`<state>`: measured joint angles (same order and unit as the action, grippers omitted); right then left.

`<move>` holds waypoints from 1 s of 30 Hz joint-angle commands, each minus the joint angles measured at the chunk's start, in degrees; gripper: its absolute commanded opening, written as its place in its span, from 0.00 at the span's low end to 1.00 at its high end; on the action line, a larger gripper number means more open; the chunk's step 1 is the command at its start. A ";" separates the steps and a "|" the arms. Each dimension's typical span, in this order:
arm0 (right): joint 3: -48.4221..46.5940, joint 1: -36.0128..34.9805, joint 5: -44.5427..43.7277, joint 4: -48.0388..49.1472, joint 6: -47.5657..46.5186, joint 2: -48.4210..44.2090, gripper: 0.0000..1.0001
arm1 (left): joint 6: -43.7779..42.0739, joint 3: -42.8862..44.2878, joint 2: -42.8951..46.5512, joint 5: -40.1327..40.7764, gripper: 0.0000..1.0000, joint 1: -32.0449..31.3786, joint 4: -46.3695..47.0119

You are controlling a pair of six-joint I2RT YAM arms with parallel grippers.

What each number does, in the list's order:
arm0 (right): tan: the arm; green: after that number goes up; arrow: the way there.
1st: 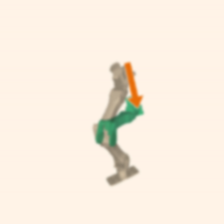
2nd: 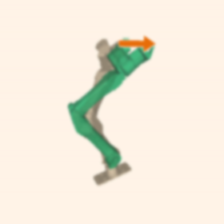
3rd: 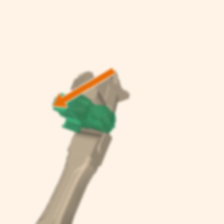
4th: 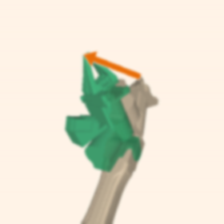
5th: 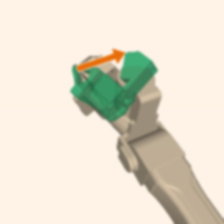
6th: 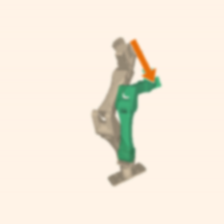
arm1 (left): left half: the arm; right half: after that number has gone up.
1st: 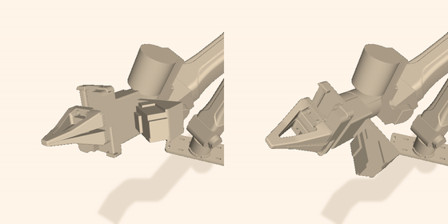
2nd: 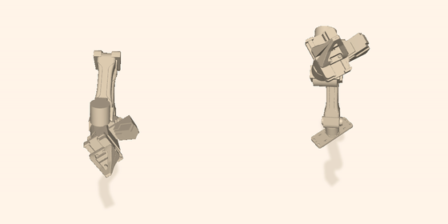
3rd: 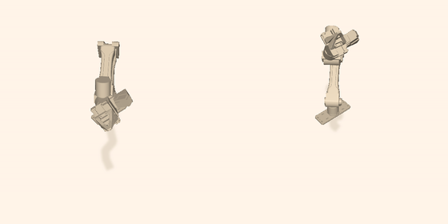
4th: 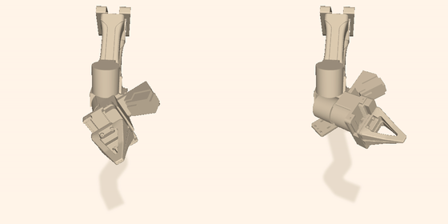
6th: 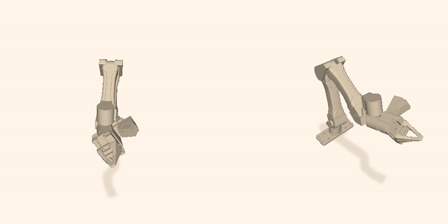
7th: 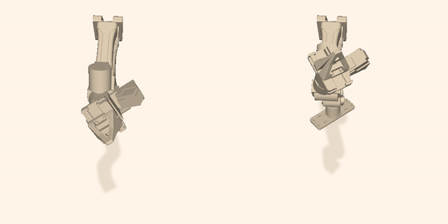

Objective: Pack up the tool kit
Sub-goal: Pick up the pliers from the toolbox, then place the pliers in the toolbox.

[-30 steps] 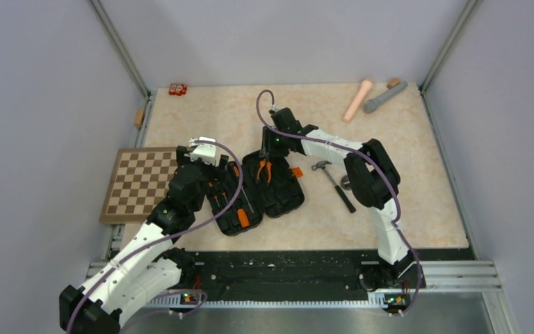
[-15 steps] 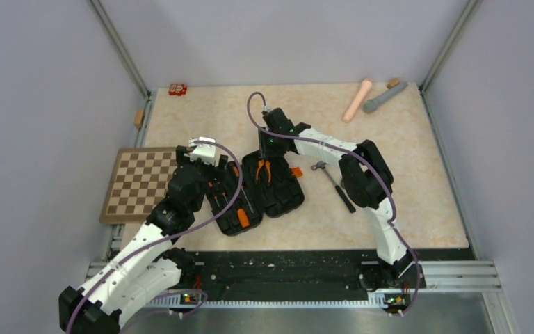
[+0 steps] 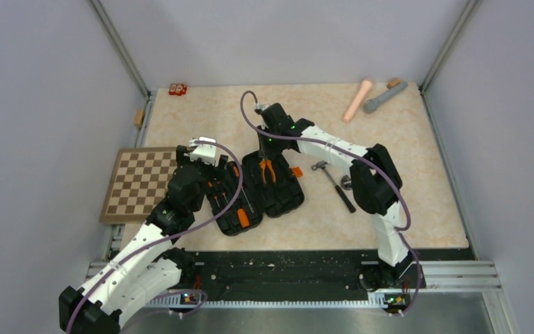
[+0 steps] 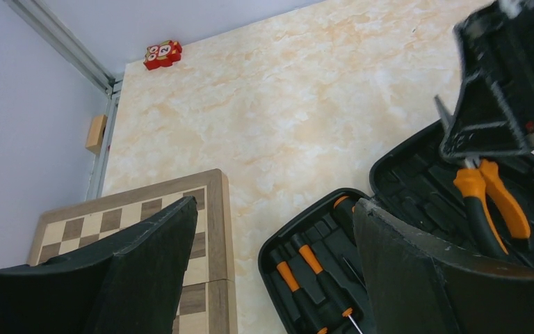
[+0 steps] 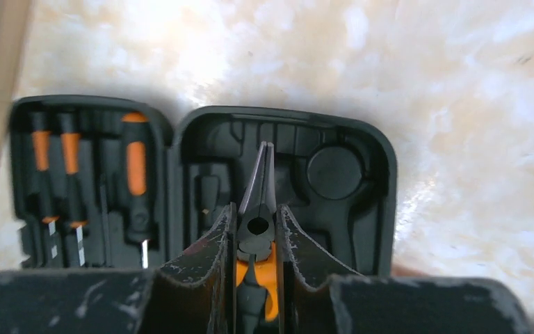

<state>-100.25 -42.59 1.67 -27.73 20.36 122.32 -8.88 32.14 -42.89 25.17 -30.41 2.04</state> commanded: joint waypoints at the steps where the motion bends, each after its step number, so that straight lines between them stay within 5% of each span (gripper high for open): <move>1: -2.01 -0.23 3.17 0.87 -8.94 -11.93 0.00 | -0.42 -0.42 0.83 0.58 0.87 0.21 3.31; 8: 2.29 -1.29 7.97 -4.65 -30.55 -17.60 0.00 | 0.01 -0.71 1.76 7.63 0.85 0.22 4.68; 12: 6.04 -4.15 11.55 -7.62 -50.30 -21.00 0.00 | 0.21 -0.87 1.83 18.45 0.86 0.49 6.12; 18: 9.02 -9.34 16.76 -17.10 -80.00 -21.90 0.00 | 1.76 -1.11 2.99 24.18 0.87 3.14 7.15; 28: 14.33 -17.00 7.81 -15.69 -87.82 -14.11 0.00 | 1.62 -1.73 3.69 22.77 0.86 4.16 7.90; 30: 15.53 -18.06 7.16 -14.64 -87.99 -13.96 0.13 | 1.62 -1.78 3.70 22.50 0.86 4.16 7.93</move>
<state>-86.41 -58.26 11.53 -44.18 -63.18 107.48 -7.97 31.18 -39.75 47.64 -26.55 6.94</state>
